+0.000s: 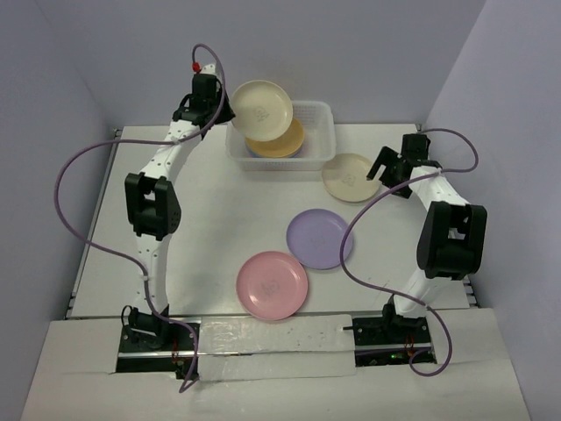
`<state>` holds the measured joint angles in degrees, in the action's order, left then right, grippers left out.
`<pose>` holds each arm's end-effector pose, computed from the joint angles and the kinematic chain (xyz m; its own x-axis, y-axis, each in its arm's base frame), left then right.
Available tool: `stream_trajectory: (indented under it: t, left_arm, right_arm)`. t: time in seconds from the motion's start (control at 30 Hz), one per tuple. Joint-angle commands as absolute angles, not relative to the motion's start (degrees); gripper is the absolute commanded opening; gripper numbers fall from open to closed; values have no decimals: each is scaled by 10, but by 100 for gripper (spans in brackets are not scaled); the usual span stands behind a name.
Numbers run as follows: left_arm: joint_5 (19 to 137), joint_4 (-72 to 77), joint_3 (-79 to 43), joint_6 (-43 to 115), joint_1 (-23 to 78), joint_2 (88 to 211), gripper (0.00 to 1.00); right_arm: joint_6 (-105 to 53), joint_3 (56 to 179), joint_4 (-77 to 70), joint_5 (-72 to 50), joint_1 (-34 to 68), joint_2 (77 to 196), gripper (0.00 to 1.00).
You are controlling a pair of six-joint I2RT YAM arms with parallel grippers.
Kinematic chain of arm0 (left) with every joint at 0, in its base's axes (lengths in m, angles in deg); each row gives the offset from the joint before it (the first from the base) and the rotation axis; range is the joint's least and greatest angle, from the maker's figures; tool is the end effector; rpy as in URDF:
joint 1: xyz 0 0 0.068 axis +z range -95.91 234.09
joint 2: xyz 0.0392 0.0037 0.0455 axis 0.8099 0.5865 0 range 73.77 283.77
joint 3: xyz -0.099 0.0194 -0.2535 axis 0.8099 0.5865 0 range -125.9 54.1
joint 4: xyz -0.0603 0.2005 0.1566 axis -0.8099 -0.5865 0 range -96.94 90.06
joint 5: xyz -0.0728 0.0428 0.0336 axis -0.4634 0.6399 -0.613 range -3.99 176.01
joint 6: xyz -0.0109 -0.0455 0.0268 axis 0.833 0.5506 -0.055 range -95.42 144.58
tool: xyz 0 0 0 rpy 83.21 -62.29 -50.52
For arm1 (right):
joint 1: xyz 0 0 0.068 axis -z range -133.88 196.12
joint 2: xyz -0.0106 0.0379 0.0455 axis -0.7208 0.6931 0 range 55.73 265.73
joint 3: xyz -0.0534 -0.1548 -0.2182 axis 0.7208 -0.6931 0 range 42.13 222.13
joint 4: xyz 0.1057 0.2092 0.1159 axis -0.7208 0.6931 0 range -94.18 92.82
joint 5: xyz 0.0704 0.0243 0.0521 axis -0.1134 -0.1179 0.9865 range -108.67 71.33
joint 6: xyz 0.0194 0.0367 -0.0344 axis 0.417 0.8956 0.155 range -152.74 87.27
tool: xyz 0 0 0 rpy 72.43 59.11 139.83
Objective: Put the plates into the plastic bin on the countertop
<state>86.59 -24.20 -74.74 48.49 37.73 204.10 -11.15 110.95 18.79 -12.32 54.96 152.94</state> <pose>0.5145 -0.1506 0.3208 -0.4917 -0.2780 -0.8252 0.0805 0.9291 -0.3610 0.3617 -0.0522 0.2263 -0.6867 0.4768 -0.5488 0.3625 0.8789 0.3101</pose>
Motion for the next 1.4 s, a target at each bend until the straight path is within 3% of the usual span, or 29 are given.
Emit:
stream_trajectory:
  t: [0.0, 0.2, 0.23, 0.3, 0.37, 0.43, 0.57, 0.77, 0.93, 1.1, 1.23, 1.27, 1.33, 1.37]
  left_arm:
    - [888, -176, -779, 532, 373, 2074, 1]
    - [872, -168, -783, 529, 363, 2108, 11]
    - [873, -168, -781, 527, 362, 2109, 19]
    - [874, -169, -778, 526, 362, 2107, 45]
    - [880, -172, -773, 525, 362, 2096, 88]
    - [889, -171, -767, 522, 362, 2080, 99]
    - [908, -172, -730, 521, 364, 2001, 99]
    - [913, -168, -648, 508, 364, 1890, 99]
    - [923, -194, -613, 491, 372, 1831, 99]
    - [933, -214, -597, 474, 389, 1796, 99]
    - [928, -212, -574, 467, 409, 1764, 99]
    - [927, -213, -568, 465, 414, 1754, 99]
    - [925, -214, -554, 459, 419, 1746, 99]
    - [923, -216, -543, 455, 424, 1737, 99]
  right_arm:
    - [-128, 1111, 160, -156, 525, 1512, 97]
    - [-124, 1133, 155, -185, 504, 1549, 97]
    - [-123, 1138, 155, -185, 502, 1557, 97]
    - [-124, 1147, 156, -189, 500, 1575, 97]
    - [-124, 1160, 162, -213, 498, 1591, 94]
    - [-124, 1169, 164, -221, 498, 1603, 91]
    - [-127, 1176, 159, -226, 497, 1615, 82]
    - [-136, 1194, 155, -232, 498, 1643, 77]
    - [-137, 1205, 154, -229, 498, 1664, 65]
    - [-137, 1225, 165, -228, 499, 1688, 63]
    - [-138, 1227, 162, -228, 499, 1691, 48]
    - [-138, 1231, 163, -226, 499, 1693, 36]
    - [-136, 1234, 167, -223, 499, 1694, 23]
    - [-135, 1237, 171, -220, 499, 1694, 10]
